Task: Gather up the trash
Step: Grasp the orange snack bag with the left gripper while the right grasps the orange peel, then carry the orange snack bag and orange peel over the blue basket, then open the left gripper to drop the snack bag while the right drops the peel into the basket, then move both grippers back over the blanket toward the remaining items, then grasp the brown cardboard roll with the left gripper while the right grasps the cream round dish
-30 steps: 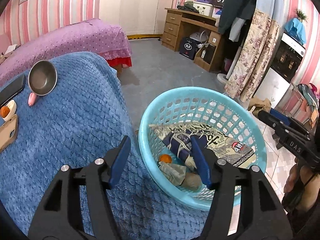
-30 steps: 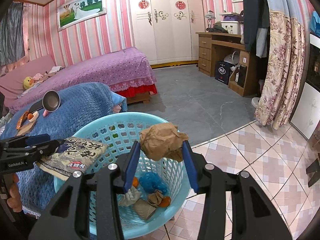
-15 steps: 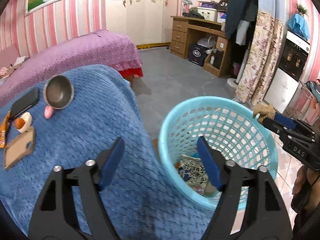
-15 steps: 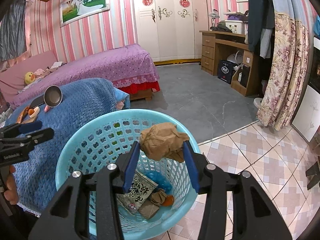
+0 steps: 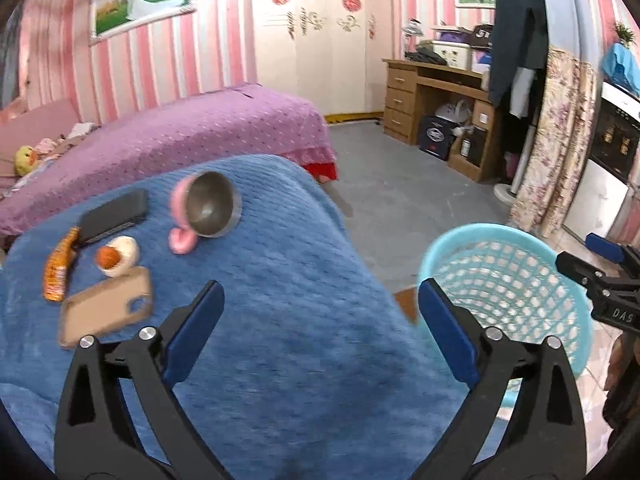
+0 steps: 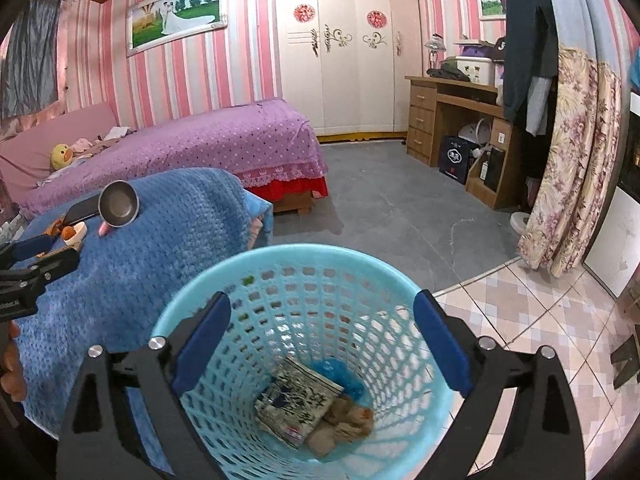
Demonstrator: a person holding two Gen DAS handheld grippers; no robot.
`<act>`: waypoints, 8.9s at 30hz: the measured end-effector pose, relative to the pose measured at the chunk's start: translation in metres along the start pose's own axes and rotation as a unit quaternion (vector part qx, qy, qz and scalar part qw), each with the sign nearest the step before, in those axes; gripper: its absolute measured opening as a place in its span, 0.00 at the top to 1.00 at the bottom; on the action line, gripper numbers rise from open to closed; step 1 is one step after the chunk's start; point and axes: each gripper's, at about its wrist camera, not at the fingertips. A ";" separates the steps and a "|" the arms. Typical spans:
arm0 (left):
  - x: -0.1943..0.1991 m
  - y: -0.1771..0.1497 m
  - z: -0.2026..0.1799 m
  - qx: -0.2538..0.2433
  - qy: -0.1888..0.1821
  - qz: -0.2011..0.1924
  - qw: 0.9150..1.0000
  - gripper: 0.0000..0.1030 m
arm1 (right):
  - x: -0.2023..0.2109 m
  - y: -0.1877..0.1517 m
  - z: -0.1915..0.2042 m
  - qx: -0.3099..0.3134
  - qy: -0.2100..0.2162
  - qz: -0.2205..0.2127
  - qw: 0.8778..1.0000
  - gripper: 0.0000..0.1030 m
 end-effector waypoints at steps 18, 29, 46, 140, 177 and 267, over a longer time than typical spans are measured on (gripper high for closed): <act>0.025 -0.002 0.209 0.023 0.153 -0.004 0.988 0.05 | -0.055 0.011 0.153 0.027 0.084 0.001 0.996 0.09; -0.013 -0.029 0.329 0.105 0.183 0.052 0.976 0.05 | -0.091 0.015 0.253 0.065 0.140 0.008 0.988 0.09; -0.091 -0.054 0.361 0.125 0.147 0.128 0.973 0.62 | -0.138 0.017 0.333 0.090 0.199 0.040 0.975 0.16; -0.053 -0.014 -0.144 -0.039 -0.065 0.079 0.994 0.73 | -0.011 0.001 -0.071 -0.030 0.009 0.029 0.999 0.79; -0.028 0.001 -0.074 -0.055 0.041 0.013 0.998 0.05 | -0.021 -0.014 -0.051 -0.022 0.008 0.030 0.999 0.76; -0.028 -0.035 0.383 0.093 0.210 0.074 0.970 0.05 | -0.176 -0.003 0.433 0.109 0.265 0.086 0.954 0.41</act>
Point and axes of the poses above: each gripper's, at about its wrist camera, not at the fingertips, and x roughly against the way its jaws point, z to its left, y to its top, and after that the axes turned 14 degrees about -z, right-handed
